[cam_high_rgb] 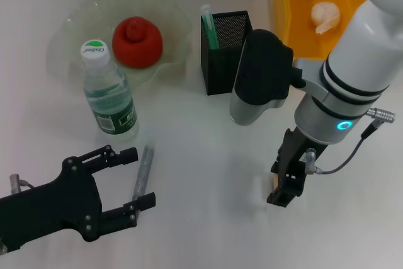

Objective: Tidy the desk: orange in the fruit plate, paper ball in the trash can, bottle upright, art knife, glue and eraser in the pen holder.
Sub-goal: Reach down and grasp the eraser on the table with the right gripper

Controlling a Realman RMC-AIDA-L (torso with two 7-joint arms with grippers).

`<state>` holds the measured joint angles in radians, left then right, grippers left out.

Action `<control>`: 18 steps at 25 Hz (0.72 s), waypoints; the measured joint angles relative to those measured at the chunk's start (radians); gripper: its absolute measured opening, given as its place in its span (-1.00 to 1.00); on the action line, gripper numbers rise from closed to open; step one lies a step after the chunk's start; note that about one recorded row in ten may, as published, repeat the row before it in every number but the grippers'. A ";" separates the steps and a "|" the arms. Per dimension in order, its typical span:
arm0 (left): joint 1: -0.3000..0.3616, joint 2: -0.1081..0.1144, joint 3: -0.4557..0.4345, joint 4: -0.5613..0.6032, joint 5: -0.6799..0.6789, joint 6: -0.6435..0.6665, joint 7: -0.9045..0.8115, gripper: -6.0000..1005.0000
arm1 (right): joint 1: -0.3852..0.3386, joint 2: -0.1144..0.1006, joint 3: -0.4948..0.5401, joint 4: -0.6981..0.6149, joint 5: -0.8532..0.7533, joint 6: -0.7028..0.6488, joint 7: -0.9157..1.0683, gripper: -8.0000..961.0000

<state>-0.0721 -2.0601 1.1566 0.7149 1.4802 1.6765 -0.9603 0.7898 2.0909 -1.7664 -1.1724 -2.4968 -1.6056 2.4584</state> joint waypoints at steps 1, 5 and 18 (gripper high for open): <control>0.000 0.000 0.000 0.000 0.000 0.000 0.000 0.46 | 0.000 0.000 0.000 0.000 0.000 0.000 0.000 0.36; 0.000 0.000 0.000 0.000 0.000 0.000 0.000 0.46 | 0.002 0.000 -0.019 0.012 0.000 0.014 0.000 0.16; 0.004 0.000 0.000 0.000 0.000 0.000 0.000 0.46 | 0.007 0.000 -0.030 0.020 -0.007 0.032 0.011 -0.11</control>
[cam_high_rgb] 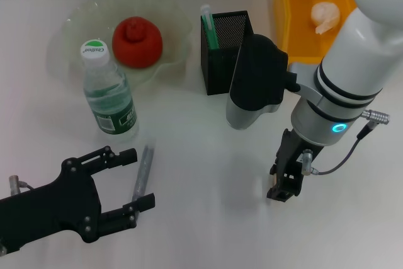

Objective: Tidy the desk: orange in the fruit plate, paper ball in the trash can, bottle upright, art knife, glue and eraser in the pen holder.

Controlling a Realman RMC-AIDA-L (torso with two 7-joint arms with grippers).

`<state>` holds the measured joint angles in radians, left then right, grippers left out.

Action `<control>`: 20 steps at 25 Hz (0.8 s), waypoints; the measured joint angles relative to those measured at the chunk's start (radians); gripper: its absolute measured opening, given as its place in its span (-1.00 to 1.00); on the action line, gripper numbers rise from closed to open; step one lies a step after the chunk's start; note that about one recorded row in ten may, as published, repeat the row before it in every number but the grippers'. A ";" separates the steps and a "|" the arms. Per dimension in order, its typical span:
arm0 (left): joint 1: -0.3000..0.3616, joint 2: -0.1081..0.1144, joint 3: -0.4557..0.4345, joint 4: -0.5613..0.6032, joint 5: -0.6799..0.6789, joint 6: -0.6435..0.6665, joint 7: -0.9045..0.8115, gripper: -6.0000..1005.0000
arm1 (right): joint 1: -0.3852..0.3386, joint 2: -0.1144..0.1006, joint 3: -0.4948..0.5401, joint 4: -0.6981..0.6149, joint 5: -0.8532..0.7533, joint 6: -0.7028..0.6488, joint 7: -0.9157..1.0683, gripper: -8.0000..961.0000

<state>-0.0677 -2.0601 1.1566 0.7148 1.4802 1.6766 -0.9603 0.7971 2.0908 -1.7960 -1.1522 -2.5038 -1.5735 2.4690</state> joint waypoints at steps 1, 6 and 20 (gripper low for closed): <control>0.000 0.000 0.000 0.000 0.000 0.000 0.000 0.46 | 0.000 0.000 0.001 0.000 0.000 -0.001 0.001 -0.13; 0.000 0.000 -0.007 0.000 0.000 0.003 0.000 0.46 | -0.016 -0.004 0.059 -0.079 -0.001 -0.033 0.010 -0.14; -0.005 0.000 -0.010 0.000 0.000 0.002 0.000 0.45 | -0.010 -0.009 0.461 -0.231 -0.057 0.234 -0.017 -0.15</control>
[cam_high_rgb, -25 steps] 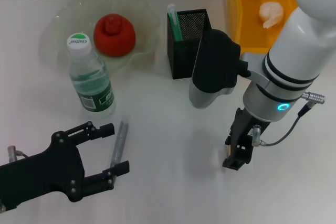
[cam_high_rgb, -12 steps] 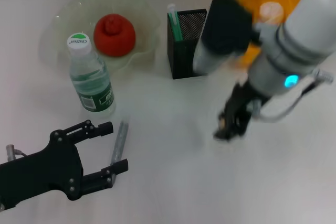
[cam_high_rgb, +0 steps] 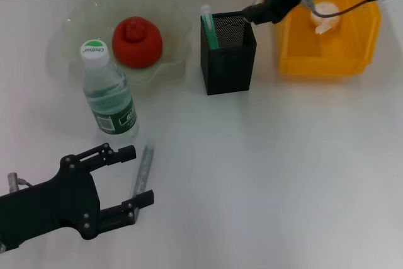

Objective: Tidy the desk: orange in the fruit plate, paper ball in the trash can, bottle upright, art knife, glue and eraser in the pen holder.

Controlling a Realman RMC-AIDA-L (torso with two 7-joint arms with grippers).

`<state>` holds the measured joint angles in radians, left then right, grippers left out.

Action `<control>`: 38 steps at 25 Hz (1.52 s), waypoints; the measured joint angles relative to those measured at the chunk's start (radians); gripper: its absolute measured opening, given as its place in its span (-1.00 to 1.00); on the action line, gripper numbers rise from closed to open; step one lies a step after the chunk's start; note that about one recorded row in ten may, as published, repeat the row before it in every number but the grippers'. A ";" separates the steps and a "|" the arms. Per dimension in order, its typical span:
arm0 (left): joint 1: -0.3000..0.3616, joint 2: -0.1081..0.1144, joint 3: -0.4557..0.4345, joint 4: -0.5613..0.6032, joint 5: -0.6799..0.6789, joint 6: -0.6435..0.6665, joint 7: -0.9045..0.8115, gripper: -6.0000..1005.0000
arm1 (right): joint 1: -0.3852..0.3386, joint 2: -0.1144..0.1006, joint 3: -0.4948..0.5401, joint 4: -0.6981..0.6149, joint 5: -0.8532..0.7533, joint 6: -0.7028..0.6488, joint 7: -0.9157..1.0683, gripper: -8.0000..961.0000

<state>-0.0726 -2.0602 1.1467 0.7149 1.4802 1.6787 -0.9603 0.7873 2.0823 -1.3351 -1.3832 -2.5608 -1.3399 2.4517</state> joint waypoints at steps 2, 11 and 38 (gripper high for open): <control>-0.002 0.000 -0.001 0.000 0.000 0.000 0.000 0.45 | 0.041 0.000 0.000 0.119 0.007 0.087 -0.014 -0.15; -0.002 0.000 -0.001 0.000 0.000 0.001 -0.004 0.45 | 0.105 0.000 -0.004 0.273 0.011 0.135 -0.020 -0.13; 0.198 -0.011 0.399 0.952 0.473 -0.432 -1.089 0.45 | -0.753 0.002 0.118 0.220 1.002 -0.078 -1.103 0.62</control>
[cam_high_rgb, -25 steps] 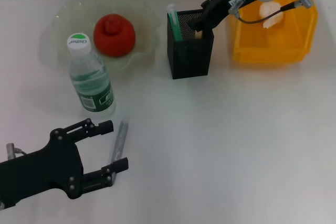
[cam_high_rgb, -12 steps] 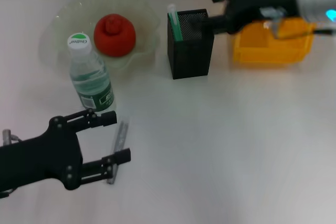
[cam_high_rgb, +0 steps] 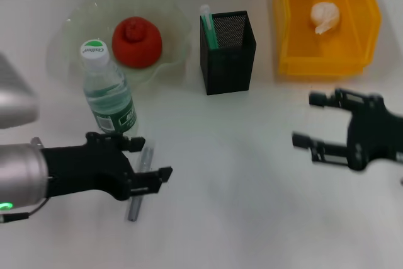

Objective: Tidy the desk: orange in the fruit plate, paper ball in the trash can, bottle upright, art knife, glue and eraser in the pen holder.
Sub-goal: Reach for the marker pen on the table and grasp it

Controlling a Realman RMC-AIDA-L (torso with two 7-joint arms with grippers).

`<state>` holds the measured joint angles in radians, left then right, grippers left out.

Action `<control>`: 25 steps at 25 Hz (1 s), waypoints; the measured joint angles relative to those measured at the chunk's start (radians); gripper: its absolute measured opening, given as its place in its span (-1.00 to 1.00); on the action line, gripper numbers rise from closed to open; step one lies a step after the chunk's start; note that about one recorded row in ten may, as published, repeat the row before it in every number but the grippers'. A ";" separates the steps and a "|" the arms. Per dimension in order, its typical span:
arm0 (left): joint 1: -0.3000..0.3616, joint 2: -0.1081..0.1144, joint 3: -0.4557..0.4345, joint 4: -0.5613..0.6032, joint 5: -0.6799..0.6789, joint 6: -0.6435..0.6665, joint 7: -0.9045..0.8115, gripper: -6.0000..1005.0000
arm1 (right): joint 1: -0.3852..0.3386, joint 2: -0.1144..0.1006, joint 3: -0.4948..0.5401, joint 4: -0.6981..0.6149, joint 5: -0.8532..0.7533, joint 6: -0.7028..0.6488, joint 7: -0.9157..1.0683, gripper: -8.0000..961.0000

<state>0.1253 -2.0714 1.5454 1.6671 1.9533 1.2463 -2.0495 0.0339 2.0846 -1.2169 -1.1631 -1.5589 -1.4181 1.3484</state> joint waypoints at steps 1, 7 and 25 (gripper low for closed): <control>-0.014 -0.002 0.081 0.079 0.167 -0.027 -0.180 0.45 | 0.001 -0.002 0.023 0.061 0.008 -0.037 -0.056 0.62; -0.068 -0.002 0.180 0.123 0.380 -0.069 -0.465 0.44 | 0.036 -0.005 0.160 0.343 0.012 -0.167 -0.260 0.61; -0.171 -0.007 0.332 0.068 0.692 -0.072 -0.824 0.44 | 0.089 -0.005 0.195 0.457 -0.003 -0.181 -0.290 0.60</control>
<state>-0.0452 -2.0784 1.8769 1.7354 2.6453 1.1740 -2.8738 0.1225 2.0796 -1.0221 -0.7064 -1.5620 -1.5987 1.0584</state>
